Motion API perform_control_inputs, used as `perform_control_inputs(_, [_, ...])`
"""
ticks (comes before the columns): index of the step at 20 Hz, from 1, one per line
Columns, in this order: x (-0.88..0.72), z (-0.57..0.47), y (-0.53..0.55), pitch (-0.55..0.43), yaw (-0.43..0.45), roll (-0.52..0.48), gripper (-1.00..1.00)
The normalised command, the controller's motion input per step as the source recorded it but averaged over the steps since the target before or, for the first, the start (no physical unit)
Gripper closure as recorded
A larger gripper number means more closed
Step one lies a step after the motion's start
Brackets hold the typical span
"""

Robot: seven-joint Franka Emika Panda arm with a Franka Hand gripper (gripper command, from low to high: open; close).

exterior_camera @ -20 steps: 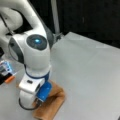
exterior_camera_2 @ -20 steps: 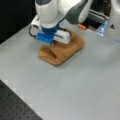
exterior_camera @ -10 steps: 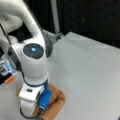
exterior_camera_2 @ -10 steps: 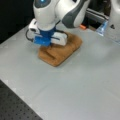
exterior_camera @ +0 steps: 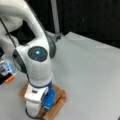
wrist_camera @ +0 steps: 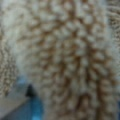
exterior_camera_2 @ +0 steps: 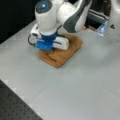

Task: Folding a towel twice

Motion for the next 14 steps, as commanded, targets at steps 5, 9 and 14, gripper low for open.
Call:
perform_control_inputs(5, [0.04,-0.03,0.0,-0.019,-0.096,0.124,-1.0])
perform_control_inputs(9, [0.04,-0.01,-0.02,-0.013,-0.063,0.097,-1.0])
perform_control_inputs(14, [0.02,0.02,-0.02,0.001,-0.072,0.076,-1.0])
